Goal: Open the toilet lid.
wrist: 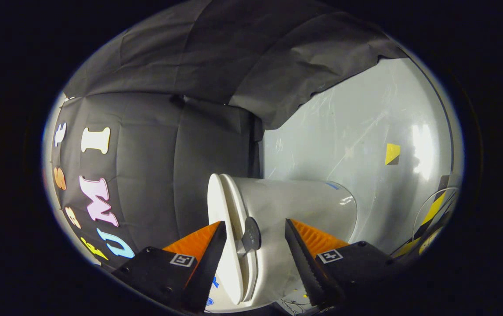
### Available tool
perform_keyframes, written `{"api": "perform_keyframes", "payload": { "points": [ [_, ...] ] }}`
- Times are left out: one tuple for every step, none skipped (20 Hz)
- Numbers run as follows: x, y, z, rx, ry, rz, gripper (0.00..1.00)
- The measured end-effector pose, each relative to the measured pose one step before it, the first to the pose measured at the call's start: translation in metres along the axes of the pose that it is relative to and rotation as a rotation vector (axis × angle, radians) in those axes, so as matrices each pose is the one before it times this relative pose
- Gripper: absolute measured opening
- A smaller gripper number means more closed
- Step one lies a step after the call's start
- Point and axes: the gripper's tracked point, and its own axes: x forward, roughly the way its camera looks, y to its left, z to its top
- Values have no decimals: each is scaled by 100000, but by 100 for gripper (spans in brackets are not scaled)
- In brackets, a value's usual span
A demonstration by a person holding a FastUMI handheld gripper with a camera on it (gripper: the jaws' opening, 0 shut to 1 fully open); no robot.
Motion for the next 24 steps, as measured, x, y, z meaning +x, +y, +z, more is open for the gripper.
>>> {"api": "perform_keyframes", "payload": {
  "points": [
    [215,14,-140,678,-617,680,77],
    [428,373,-27,923,-355,3184,68],
    [149,336,101,1105,392,1822,61],
    [457,-283,-286,-156,1140,-541,53],
    [328,-323,-559,-527,1618,-775,42],
    [-134,428,319,748,-441,1597,31],
    [-40,286,-55,425,1417,1166,20],
    [-842,20,363,935,184,1425,12],
    [970,-462,366,821,-136,-255,5],
    [-501,99,-177,-182,463,-116,5],
    [270,202,-466,-810,-114,-102,5],
    [82,128,-208,-875,-20,-209,5],
    [72,163,-39,-300,-296,-525,5],
    [-78,307,223,-38,-283,-515,5],
    [265,201,-287,-561,122,-1204,5],
    [-67,396,-164,-2423,475,-1595,5],
    [-321,382,-186,-3639,173,-1142,5],
    [-252,811,-65,-4064,-168,-430,5],
    [-277,1176,68,-3651,-689,114,5],
    [-418,1140,227,-2653,-444,543,5],
    [-383,1046,54,-1671,-273,567,5],
    [-458,1050,174,-1285,-459,728,5],
    [-557,1251,-151,-2244,-722,690,5],
    [-447,1131,-135,-3074,-640,-5,5]
  ]
}}
